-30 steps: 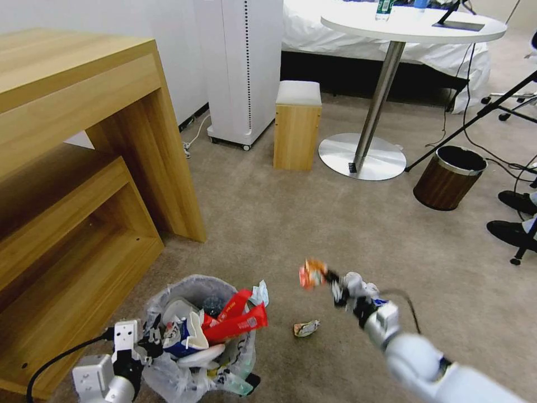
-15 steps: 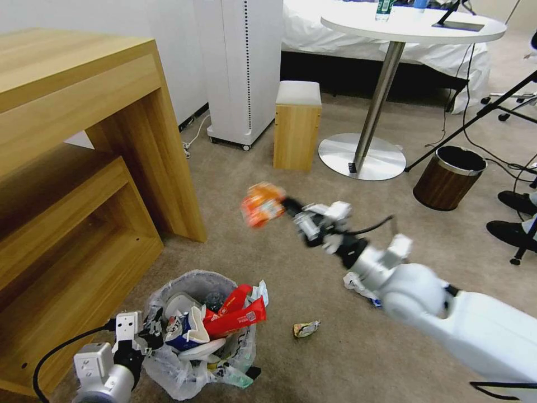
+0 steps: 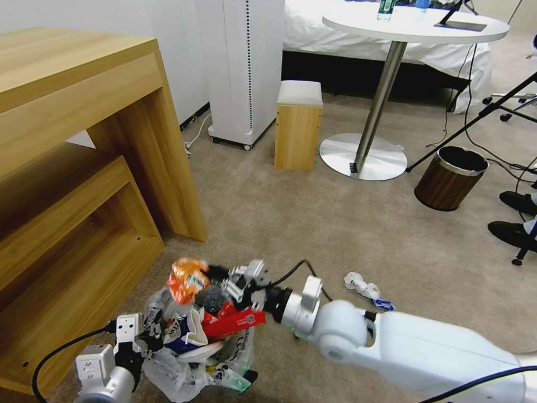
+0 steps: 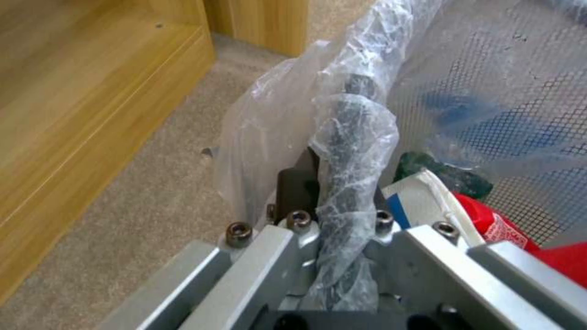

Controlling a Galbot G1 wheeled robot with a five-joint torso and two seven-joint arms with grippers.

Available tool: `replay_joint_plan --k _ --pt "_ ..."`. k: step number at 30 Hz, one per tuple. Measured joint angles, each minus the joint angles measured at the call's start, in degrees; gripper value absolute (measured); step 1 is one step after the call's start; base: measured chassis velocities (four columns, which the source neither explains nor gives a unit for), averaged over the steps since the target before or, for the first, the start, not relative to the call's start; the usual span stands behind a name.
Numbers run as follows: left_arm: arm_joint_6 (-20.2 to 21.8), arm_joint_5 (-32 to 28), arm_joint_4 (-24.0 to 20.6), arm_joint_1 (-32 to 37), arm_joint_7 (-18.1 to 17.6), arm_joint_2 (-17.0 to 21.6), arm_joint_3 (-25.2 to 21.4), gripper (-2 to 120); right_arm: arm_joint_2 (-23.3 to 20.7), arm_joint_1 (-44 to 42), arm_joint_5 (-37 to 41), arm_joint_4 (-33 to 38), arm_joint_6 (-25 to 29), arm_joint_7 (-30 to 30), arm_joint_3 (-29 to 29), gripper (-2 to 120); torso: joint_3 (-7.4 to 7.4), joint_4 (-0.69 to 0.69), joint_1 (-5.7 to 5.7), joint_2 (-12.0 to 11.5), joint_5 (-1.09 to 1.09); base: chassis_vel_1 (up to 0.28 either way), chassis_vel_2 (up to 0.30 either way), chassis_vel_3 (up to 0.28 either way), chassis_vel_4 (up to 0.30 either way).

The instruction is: Pick up the trash bin and place the garbage on the floor into it.

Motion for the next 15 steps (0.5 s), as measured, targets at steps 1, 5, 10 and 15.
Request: replay_joint_plan --k 1,5,10,15 --pt "0.00 0.18 -0.06 0.14 0.01 0.00 -0.10 0 -0.05 -0.53 -0.22 -0.06 0.00 0.00 -0.19 7 0.00 0.00 0.00 0.00 0.00 0.000 0.000 0.000 0.000" --pt "-0.01 0.75 -0.14 0.30 0.08 -0.12 -0.06 0 -0.67 -1.19 -0.04 0.52 -0.78 0.06 -0.12 7 0.00 0.00 0.00 0.00 0.00 0.000 0.000 0.000 0.000" --pt "-0.02 2.47 -0.12 0.54 0.51 -0.68 0.84 0 -1.38 -1.12 1.20 1.63 -2.15 -0.59 0.44 17 0.00 0.00 0.00 0.00 0.00 0.000 0.000 0.000 0.000" --pt "-0.02 4.09 -0.01 0.81 0.75 -1.35 1.83 0 -1.57 -1.28 1.82 2.29 -2.87 -0.61 0.67 37 0.00 0.00 0.00 0.00 0.00 0.000 0.000 0.000 0.000"
